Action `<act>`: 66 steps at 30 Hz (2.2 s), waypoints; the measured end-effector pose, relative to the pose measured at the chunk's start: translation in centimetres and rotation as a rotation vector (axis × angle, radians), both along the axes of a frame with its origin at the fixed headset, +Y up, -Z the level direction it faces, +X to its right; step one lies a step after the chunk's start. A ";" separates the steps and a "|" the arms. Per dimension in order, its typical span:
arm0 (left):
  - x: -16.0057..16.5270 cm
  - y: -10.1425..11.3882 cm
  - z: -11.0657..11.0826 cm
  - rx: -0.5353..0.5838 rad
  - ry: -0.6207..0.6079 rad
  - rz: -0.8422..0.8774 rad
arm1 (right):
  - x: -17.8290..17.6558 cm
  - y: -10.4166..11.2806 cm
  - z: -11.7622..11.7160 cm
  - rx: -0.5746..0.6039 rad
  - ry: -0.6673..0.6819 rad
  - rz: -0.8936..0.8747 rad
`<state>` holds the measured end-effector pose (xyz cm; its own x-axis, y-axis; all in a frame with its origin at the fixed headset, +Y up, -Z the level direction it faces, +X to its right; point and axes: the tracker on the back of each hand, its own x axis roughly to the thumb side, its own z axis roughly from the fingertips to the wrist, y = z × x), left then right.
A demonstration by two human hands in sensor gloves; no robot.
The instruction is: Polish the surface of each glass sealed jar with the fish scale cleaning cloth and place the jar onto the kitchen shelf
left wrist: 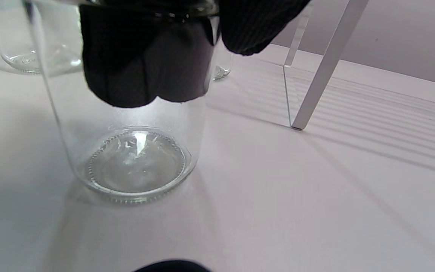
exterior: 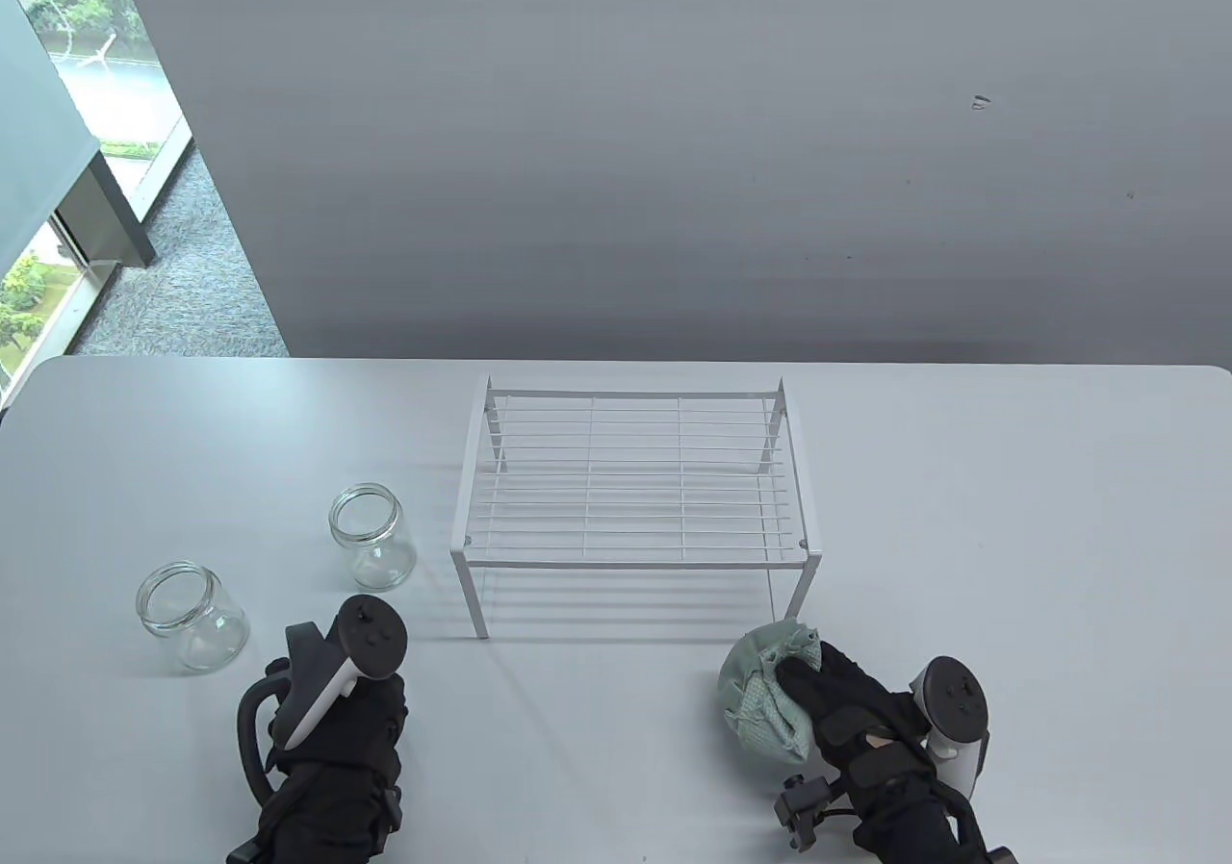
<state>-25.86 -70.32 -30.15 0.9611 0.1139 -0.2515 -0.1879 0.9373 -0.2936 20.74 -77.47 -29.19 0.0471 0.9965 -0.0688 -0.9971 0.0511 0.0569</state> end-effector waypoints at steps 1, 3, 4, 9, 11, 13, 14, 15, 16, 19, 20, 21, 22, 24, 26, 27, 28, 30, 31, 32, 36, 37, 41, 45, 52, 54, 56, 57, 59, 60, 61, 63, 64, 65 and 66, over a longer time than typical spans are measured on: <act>0.1 0.0 0.0 0.009 -0.003 -0.017 | 0.0 0.0 0.0 0.001 0.000 0.000; 0.3 0.3 0.1 0.060 -0.030 -0.044 | 0.0 0.0 0.0 0.001 0.000 -0.001; 0.5 0.6 0.2 0.100 -0.051 -0.042 | 0.0 0.0 0.0 0.002 0.000 -0.002; 1.9 2.0 1.1 0.263 -0.120 0.027 | 0.1 0.1 0.0 0.007 -0.003 -0.008; 2.6 2.4 1.5 0.295 -0.158 0.069 | 0.1 0.1 0.0 0.009 -0.003 -0.011; 3.5 2.4 1.7 0.325 -0.208 0.206 | 0.1 0.1 0.0 0.012 -0.005 -0.012; 3.8 2.3 1.7 0.328 -0.222 0.285 | 0.1 0.2 0.0 0.012 -0.006 -0.015; 4.1 2.1 1.6 0.330 -0.234 0.364 | 0.1 0.2 0.0 0.013 -0.007 -0.017; 4.5 1.8 1.5 0.322 -0.248 0.469 | 0.1 0.2 0.0 0.014 -0.007 -0.021; 5.6 0.7 1.2 0.299 -0.251 0.719 | 0.1 0.3 0.0 0.021 -0.013 -0.027; 5.9 0.4 1.0 0.287 -0.251 0.776 | 0.2 0.3 0.0 0.022 -0.014 -0.030; 6.4 0.0 0.8 0.261 -0.247 0.857 | 0.2 0.3 0.1 0.024 -0.015 -0.033; 6.8 -0.3 0.6 0.242 -0.238 0.910 | 0.2 0.3 0.1 0.025 -0.017 -0.036; 7.6 -0.9 0.1 0.206 -0.237 1.009 | 0.2 0.3 0.1 0.027 -0.022 -0.039; 8.5 -1.7 -0.5 0.177 -0.242 1.107 | 0.3 0.3 0.1 0.029 -0.025 -0.041; 8.9 -2.0 -0.7 0.153 -0.229 1.143 | 0.3 0.3 0.1 0.029 -0.026 -0.040; 9.3 -2.4 -0.9 0.128 -0.223 1.182 | 0.3 0.3 0.1 0.030 -0.028 -0.040; 10.2 -3.4 -1.3 0.079 -0.225 1.271 | 0.3 0.4 0.2 0.031 -0.034 -0.041; 10.4 -3.6 -1.3 0.064 -0.223 1.294 | 0.3 0.4 0.2 0.034 -0.036 -0.039; 10.8 -4.2 -1.4 0.029 -0.226 1.350 | 0.4 0.4 0.2 0.042 -0.040 -0.033; 11.2 -6.1 -1.0 -0.057 -0.190 1.493 | 0.4 0.5 0.1 0.060 -0.044 -0.026; 11.2 -6.4 -0.9 -0.058 -0.171 1.507 | 0.4 0.5 0.1 0.063 -0.043 -0.028; 10.9 -6.5 -0.6 -0.030 -0.155 1.511 | 0.3 0.8 0.2 0.105 -0.056 0.003; 10.6 -6.3 -0.6 -0.003 -0.151 1.508 | -0.4 2.0 0.3 0.216 -0.076 0.048; 10.6 -6.4 -0.5 -0.013 -0.135 1.512 | -4.3 6.7 1.5 0.674 -0.064 0.399; 10.7 -6.3 -0.4 -0.016 -0.144 1.511 | -6.2 7.8 2.1 0.809 -0.001 0.537; 10.8 -6.4 -0.4 -0.020 -0.147 1.514 | -7.9 8.3 2.7 0.904 0.059 0.647; 10.8 -6.3 -0.4 -0.023 -0.149 1.516 | -8.8 8.4 2.9 0.961 0.100 0.719; 10.9 -6.3 -0.3 -0.025 -0.153 1.524 | -10.4 8.2 3.2 1.037 0.186 0.861; 10.9 -6.3 -0.3 -0.025 -0.157 1.528 | -10.9 8.0 3.3 1.055 0.224 0.913; 11.0 -6.2 -0.2 -0.028 -0.163 1.534 | -11.7 7.7 3.4 1.088 0.284 0.980; 11.1 -6.1 -0.1 -0.034 -0.174 1.539 | -12.5 6.9 3.4 1.112 0.334 1.059; 11.2 -6.0 0.0 -0.037 -0.180 1.537 | -12.7 6.6 3.3 1.108 0.343 1.077; 11.3 -5.9 0.1 -0.039 -0.185 1.534 | -12.8 6.2 3.2 1.093 0.354 1.081; 11.5 -5.8 0.2 -0.041 -0.193 1.528 | -12.9 5.9 2.9 1.057 0.364 1.074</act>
<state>-14.38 -76.11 -29.95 -0.0448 0.9847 -0.1683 -0.8878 -0.1165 -0.4453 7.86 -71.60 -26.27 -0.5594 0.1500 0.8152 -0.4618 -0.8731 -0.1563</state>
